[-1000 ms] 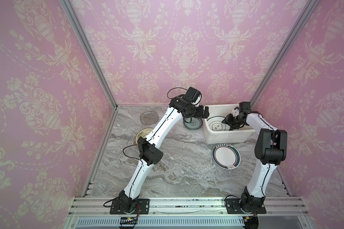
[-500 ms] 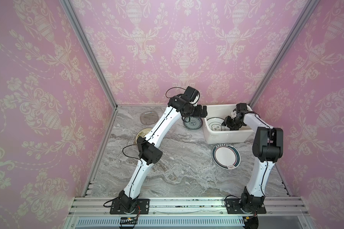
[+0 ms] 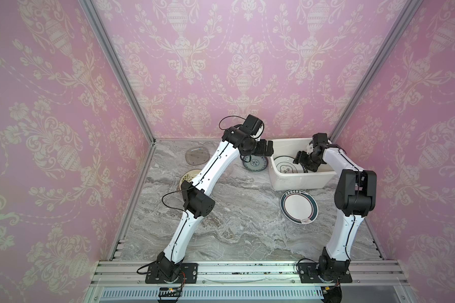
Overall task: Place the plates into the plastic bin on the countertop
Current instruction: 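Open the right gripper and lift it out of the bin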
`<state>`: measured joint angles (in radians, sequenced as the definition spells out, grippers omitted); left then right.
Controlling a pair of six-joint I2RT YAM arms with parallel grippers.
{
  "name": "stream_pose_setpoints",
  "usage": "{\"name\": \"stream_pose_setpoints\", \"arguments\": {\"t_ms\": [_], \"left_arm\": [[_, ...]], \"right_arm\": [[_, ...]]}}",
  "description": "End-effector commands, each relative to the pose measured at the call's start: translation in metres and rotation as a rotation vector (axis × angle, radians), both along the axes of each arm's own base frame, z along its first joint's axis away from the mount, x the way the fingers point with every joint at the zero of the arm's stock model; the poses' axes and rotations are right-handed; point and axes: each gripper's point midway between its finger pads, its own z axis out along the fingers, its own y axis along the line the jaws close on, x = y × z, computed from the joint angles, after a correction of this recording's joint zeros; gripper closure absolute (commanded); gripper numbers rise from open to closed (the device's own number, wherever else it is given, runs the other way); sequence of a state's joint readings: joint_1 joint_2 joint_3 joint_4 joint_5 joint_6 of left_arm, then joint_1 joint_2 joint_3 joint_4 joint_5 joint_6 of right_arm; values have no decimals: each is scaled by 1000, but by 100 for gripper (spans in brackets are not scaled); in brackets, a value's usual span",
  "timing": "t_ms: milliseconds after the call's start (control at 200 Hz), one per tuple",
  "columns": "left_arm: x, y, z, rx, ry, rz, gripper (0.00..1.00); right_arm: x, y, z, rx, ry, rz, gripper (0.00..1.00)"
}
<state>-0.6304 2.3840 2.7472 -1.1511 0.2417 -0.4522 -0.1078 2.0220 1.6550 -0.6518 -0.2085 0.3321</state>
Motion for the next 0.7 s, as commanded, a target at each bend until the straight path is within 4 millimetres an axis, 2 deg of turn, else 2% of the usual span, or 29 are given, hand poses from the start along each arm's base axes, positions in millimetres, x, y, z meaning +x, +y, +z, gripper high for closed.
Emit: {"name": "stream_pose_setpoints", "arguments": {"t_ms": [0, 210, 315, 380, 515, 696], "left_arm": [[-12, 19, 22, 42, -31, 6, 1], [-30, 26, 44, 59, -61, -4, 1], [-41, 29, 61, 54, -84, -13, 1], [-51, 31, 70, 55, -94, -23, 1], [-79, 33, 84, 75, -107, -56, 1], [-123, 37, 85, 72, -87, -74, 1]], "right_arm": [[-3, 3, 72, -22, -144, 7, 19], [-29, 17, 138, 41, -270, 1, 14], [-51, 29, 171, 90, -336, 2, 14], [-68, 40, 184, 107, -356, 18, 15], [-112, 52, 194, 121, -351, 37, 15], [-171, 58, 183, 136, -308, 43, 16]]}}
